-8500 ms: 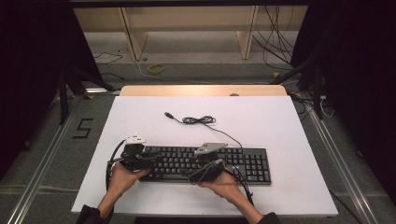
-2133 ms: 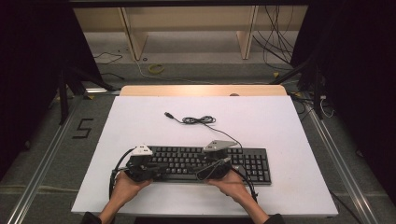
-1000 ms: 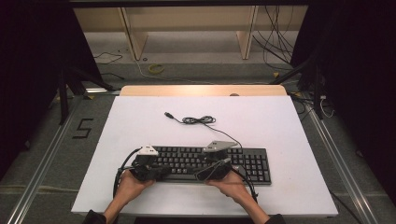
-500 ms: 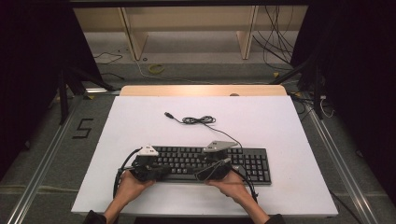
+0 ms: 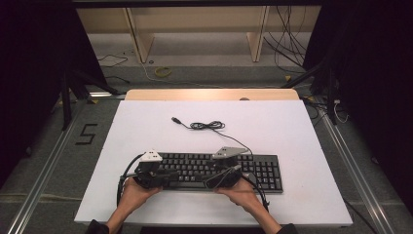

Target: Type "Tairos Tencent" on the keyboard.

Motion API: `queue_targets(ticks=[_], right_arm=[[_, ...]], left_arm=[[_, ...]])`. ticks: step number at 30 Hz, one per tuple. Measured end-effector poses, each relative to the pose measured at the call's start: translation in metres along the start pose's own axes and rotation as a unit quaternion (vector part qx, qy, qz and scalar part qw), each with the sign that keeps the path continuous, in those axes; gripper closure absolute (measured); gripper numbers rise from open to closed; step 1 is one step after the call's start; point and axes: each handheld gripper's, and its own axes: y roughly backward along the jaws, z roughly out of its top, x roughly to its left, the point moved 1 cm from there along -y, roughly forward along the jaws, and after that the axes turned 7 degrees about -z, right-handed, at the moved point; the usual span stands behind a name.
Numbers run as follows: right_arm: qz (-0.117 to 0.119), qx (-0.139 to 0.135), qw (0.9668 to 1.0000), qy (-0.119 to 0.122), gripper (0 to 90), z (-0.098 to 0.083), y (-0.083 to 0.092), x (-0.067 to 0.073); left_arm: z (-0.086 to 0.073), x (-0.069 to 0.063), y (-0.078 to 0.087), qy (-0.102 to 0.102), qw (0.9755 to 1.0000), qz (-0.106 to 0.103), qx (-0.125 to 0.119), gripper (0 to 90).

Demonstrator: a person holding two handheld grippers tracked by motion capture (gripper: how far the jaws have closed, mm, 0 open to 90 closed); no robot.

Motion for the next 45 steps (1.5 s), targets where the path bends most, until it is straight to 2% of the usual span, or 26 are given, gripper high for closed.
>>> queue_targets(ticks=[3,13,21,31,44,45], right_arm=[[0.000,0.000,1.0000,-0.001,34.6,0.000,0.000,0.000],[0.000,0.000,1.0000,0.000,34.5,0.000,0.000,0.000],[0.001,0.002,1.0000,-0.001,34.3,0.000,-0.001,0.000],[0.002,0.002,1.0000,-0.001,34.3,-0.001,-0.001,0.000],[0.004,0.003,1.0000,-0.003,34.3,-0.001,-0.002,0.000],[0.005,0.003,1.0000,-0.004,34.3,-0.001,-0.002,0.000]], left_arm=[[0.001,0.001,0.002,0.004,0.9999,-0.003,-0.010,69.1],[0.003,0.006,0.008,0.024,0.9989,0.014,-0.037,49.8],[0.005,0.010,0.012,0.038,0.9975,0.023,-0.054,40.8],[0.008,0.014,0.016,0.045,0.9967,0.028,-0.061,35.3],[0.014,0.027,0.019,0.056,0.9952,0.042,-0.069,36.1],[0.014,0.028,0.018,0.062,0.9946,0.043,-0.071,36.1]])
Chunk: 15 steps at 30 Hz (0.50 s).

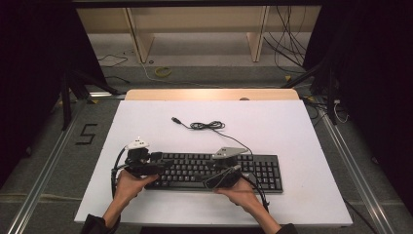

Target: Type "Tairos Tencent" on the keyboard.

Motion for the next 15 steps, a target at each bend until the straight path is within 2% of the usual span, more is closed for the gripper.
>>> queue_targets(ticks=[3,11,15], right_arm=[[0.001,0.000,1.0000,0.000,34.3,0.0000,0.0000,0.0004],[0.002,0.000,1.0000,0.000,34.3,-0.0001,0.0000,0.0003],[0.002,-0.001,1.0000,-0.001,34.3,0.0000,0.0006,-0.0004]], left_arm=[[0.0010,0.0056,-0.0004,0.008,0.9999,0.005,-0.003,36.1],[0.0018,0.0073,-0.0030,0.007,0.9999,0.003,0.007,40.3],[0.0028,0.0066,-0.0042,0.000,0.9997,-0.001,0.023,54.1]])
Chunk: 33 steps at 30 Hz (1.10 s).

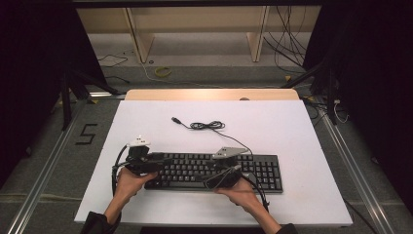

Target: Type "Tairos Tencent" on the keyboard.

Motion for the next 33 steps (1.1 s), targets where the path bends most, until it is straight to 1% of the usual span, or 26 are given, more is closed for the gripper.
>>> queue_targets(ticks=[1,2,3,4,5,6,7,8,11,14,17,18,20,23,26,29,33], right_arm=[[0.000,0.000,1.0000,0.000,34.3,0.000,0.000,0.000],[0.000,0.000,1.0000,0.000,34.3,0.000,0.000,0.000],[0.000,-0.001,1.0000,0.000,34.3,0.000,0.000,0.000],[0.000,-0.002,1.0000,0.000,34.3,0.000,0.000,-0.001],[-0.001,-0.002,1.0000,0.000,34.3,0.000,0.000,-0.001],[0.000,-0.002,1.0000,0.000,34.3,0.000,0.000,-0.001],[0.000,-0.002,1.0000,0.000,34.3,0.000,0.001,-0.001],[0.000,-0.002,1.0000,0.000,34.3,0.000,0.001,-0.001],[0.000,-0.002,1.0000,-0.002,34.4,0.000,0.001,-0.001],[0.000,-0.002,1.0000,-0.002,34.4,0.000,0.001,-0.002],[0.000,-0.002,1.0000,-0.002,34.4,0.000,0.000,-0.002],[0.000,-0.002,1.0000,-0.002,34.4,0.000,0.000,-0.002],[0.000,-0.001,1.0000,-0.003,34.4,0.000,0.000,-0.002],[0.000,0.000,1.0000,-0.003,34.4,0.000,0.000,-0.002],[0.000,0.000,1.0000,-0.003,34.4,-0.001,0.000,-0.002],[0.000,0.000,1.0000,-0.002,34.4,-0.001,0.000,-0.002],[0.001,0.000,1.0000,-0.003,34.4,-0.001,0.000,-0.002]], left_arm=[[0.000,-0.001,-0.001,-0.001,1.0000,0.000,0.004,54.1],[0.000,-0.001,-0.001,-0.007,0.9999,-0.002,0.010,57.0],[0.001,-0.002,-0.002,-0.006,0.9999,-0.001,0.014,59.4],[0.001,-0.003,-0.004,-0.008,0.9996,0.000,0.026,64.7],[0.001,-0.003,-0.004,-0.008,0.9996,0.000,0.026,66.5],[0.001,-0.003,-0.006,-0.009,0.9994,0.001,0.032,68.1],[0.001,-0.004,-0.009,-0.013,0.9991,-0.004,0.041,70.0],[0.001,-0.004,-0.009,-0.013,0.9991,-0.004,0.041,71.7],[0.000,-0.006,-0.013,-0.021,0.9983,0.000,0.055,76.5],[0.001,-0.006,-0.015,-0.025,0.9979,-0.002,0.060,81.0],[0.002,-0.007,-0.016,-0.027,0.9977,0.000,0.063,83.5],[0.002,-0.007,-0.017,-0.028,0.9975,-0.001,0.065,86.5],[0.002,-0.008,-0.019,-0.036,0.9965,0.001,0.076,88.2],[0.001,-0.008,-0.021,-0.033,0.9966,0.000,0.076,89.2],[0.001,-0.008,-0.023,-0.037,0.9958,0.003,0.083,89.3],[0.001,-0.008,-0.025,-0.034,0.9960,0.005,0.083,89.3],[0.000,-0.007,-0.026,-0.038,0.9952,0.010,0.089,89.3]])
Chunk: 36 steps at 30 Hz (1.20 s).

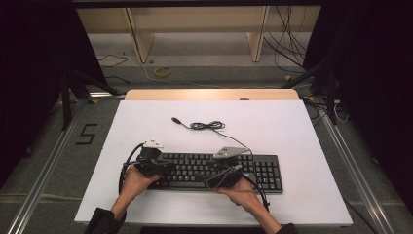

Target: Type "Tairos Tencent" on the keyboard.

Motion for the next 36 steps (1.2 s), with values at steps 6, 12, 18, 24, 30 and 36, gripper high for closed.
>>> queue_targets(ticks=[6,12,18,24,30,36], right_arm=[[-0.001,0.000,1.0000,-0.001,34.4,0.000,0.000,0.000],[-0.001,-0.001,1.0000,-0.001,34.4,0.000,0.000,0.000],[-0.001,-0.001,1.0000,0.003,34.6,-0.001,-0.001,0.000],[-0.003,-0.007,1.0000,0.003,34.3,0.000,0.000,-0.001],[-0.001,-0.009,1.0000,0.002,33.2,0.000,0.000,0.000],[-0.001,-0.005,1.0000,0.005,34.6,-0.001,-0.004,0.002]], left_arm=[[-0.002,0.000,-0.004,0.002,1.0000,-0.001,0.001,89.4],[-0.003,0.000,-0.005,0.003,1.0000,-0.002,0.001,89.5],[0.000,-0.003,-0.002,0.013,0.9998,-0.012,-0.010,76.6],[0.003,-0.004,0.004,0.011,0.9993,-0.014,-0.034,52.2],[0.000,-0.003,0.020,0.013,0.9952,-0.033,-0.091,28.9],[-0.004,-0.002,0.029,0.021,0.9923,-0.050,-0.111,24.2]])
